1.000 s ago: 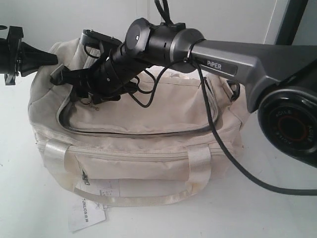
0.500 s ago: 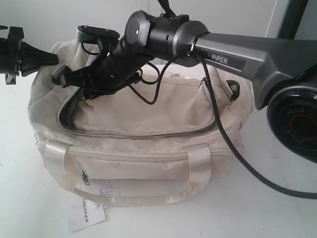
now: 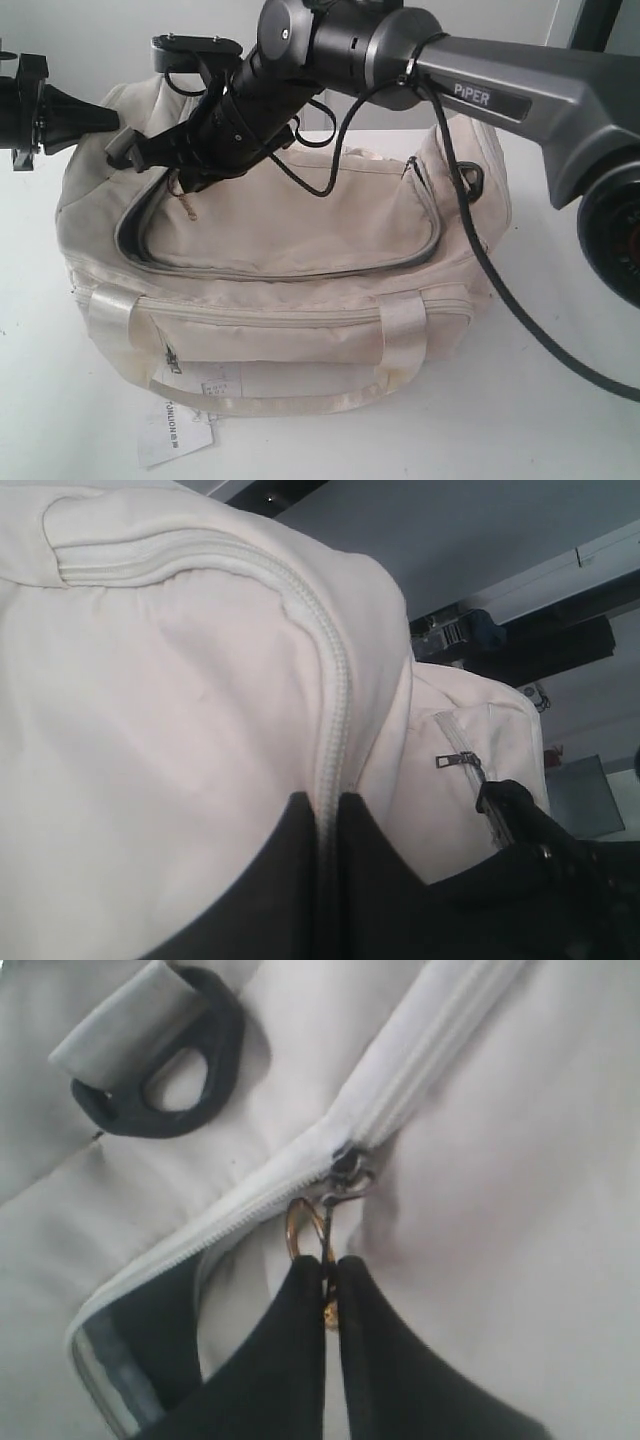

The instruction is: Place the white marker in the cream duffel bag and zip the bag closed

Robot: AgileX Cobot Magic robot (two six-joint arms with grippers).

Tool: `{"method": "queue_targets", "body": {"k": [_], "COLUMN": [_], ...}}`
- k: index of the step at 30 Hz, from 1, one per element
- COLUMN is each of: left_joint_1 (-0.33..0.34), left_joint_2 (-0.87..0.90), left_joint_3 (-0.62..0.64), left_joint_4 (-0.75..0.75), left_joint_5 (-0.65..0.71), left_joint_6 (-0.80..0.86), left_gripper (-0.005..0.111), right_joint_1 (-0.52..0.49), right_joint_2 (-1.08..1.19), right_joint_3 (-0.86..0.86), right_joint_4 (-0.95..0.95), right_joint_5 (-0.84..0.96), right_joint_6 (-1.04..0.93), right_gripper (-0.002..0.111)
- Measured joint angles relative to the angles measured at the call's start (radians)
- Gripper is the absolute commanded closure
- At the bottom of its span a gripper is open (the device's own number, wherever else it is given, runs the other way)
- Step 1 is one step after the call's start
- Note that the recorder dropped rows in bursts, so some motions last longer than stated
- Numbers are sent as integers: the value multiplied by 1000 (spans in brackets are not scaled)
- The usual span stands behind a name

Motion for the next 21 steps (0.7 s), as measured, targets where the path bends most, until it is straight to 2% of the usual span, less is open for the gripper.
{"method": "queue_targets", "body": {"k": [8,21], "left_joint_1": [0,0], "left_joint_2": [0,0], "left_joint_3": [0,0], "left_joint_4": [-7,-27], "left_joint_5": [10,10], "left_joint_6": [0,0], "left_gripper": [107,107], "right_joint_1": [-1,-9], "right_joint_2": [-6,-38], "right_joint_3": [0,0], "right_joint_4": [10,134], "right_joint_5": [25,39], "right_joint_6": [-14,-179], "right_gripper": [108,108]}}
